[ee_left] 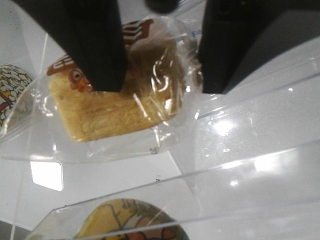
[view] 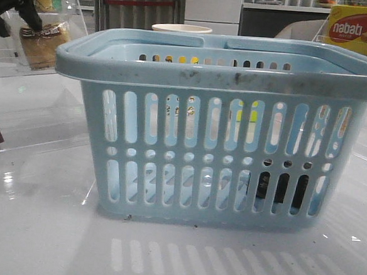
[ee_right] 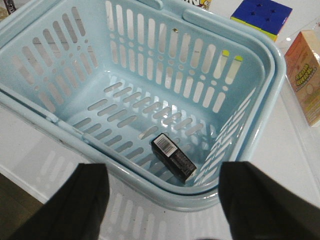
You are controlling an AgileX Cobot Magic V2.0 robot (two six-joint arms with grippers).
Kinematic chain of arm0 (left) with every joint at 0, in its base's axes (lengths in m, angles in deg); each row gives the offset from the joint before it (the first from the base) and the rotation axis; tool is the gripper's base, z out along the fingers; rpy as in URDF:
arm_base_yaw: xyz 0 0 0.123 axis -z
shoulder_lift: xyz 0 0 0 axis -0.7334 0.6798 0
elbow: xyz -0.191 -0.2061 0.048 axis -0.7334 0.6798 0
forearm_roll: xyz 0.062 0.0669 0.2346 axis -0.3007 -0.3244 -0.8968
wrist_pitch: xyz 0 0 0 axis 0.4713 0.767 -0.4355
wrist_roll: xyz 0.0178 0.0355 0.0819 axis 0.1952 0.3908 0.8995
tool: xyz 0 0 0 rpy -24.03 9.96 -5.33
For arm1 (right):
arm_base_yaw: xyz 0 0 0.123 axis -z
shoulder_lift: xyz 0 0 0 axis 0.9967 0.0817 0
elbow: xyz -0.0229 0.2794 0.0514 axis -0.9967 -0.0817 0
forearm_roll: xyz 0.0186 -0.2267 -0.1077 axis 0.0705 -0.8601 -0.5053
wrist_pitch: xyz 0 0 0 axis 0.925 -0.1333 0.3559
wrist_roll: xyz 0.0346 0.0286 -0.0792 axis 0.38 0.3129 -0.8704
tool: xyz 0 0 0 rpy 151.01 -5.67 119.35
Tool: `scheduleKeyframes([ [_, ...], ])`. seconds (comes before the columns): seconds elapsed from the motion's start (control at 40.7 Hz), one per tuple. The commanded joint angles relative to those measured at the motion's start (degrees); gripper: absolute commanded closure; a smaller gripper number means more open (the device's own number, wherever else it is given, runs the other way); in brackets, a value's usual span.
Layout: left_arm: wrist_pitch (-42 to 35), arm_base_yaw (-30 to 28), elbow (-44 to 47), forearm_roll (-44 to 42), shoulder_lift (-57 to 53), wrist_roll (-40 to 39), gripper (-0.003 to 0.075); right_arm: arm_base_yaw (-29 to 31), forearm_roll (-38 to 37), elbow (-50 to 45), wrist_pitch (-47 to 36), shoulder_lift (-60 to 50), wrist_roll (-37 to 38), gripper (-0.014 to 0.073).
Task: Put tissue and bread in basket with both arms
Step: 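Grasp the wrapped bread cake with the left gripper and lift it, then lower the bread into the basket and open the left gripper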
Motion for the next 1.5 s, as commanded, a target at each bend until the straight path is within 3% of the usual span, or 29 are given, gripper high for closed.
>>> scheduleKeyframes([
  [0.0,-2.8,0.0,-2.1,1.0,-3.0,-0.2,0.0491,-0.1,-0.6,1.7,-3.6,-0.3,-0.6,0.0029],
  [0.197,-0.3,0.0,-2.1,1.2,-4.3,-0.2,0.0631,-0.1,-0.6,1.7,-3.6,-0.3,-0.6,0.0029],
  [0.59,7.2,0.2,-2.1,1.6,-15.0,-0.1,0.0627,-0.1,-0.6,1.7,-3.6,-0.3,-0.6,0.0029],
  [0.688,12.3,1.7,-2.1,2.2,-19.1,3.6,0.0627,-0.1,-0.6,1.7,-3.6,-0.3,-0.6,0.0029],
  [0.909,19.2,12.2,-2.1,5.3,-27.4,16.1,0.0627,-0.1,-0.6,1.7,-3.6,-0.3,-0.6,0.0029],
  [1.204,19.6,28.3,-1.2,5.3,-25.3,18.6,0.0627,-0.1,-0.6,1.7,-3.6,-0.3,-0.6,0.0029],
  [1.475,18.4,32.9,-1.2,4.9,-16.5,19.4,0.0627,-0.1,-0.6,1.7,-3.6,-0.3,-0.6,0.0029],
])
